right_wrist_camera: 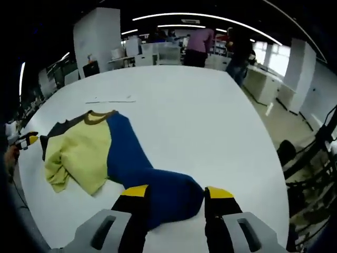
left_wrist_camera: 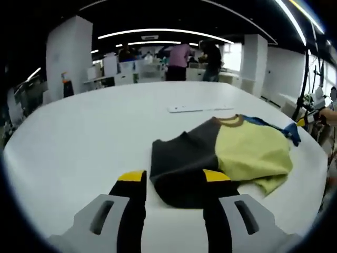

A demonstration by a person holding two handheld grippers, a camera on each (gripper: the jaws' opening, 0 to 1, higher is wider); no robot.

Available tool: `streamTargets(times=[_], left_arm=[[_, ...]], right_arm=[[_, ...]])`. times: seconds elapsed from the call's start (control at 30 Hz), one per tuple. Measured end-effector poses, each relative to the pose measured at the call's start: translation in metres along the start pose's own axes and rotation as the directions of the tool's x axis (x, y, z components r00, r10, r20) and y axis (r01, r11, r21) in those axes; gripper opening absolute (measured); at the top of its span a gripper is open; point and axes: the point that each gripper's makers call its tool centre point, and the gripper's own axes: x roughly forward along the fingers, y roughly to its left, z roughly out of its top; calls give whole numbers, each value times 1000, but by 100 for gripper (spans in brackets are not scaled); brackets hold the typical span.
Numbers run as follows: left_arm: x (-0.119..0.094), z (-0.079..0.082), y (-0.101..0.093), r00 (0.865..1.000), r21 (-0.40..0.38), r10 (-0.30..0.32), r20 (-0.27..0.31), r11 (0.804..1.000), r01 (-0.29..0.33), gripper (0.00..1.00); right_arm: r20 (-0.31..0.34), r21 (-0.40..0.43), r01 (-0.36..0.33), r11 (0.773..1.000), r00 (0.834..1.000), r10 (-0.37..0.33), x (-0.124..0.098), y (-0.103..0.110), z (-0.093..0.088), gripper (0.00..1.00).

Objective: Fold the garment on the visible template until the final outline fits inside the template.

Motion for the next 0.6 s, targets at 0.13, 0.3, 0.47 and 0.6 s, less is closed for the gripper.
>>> streamTargets(times=[0.13,0.3,0.47,0.6], left_arm=[[-6,2,-15,999,24,-43,14,999,43,48],[-12,1,-36,995,51,-103,15,993,103,56],[-16,-2,-58,988,82,-152,13,985,151,61],[-19,-4,-74,983,80,-185,15,980,183,63]], right_arm=[[5,-23,-63,998,998,63,-5,23,-2,52],[13,-50,-165,985,986,166,-9,56,-3,61],[31,-78,-236,969,971,239,-14,82,-3,66],[38,-124,-278,953,958,284,-14,101,-4,68]])
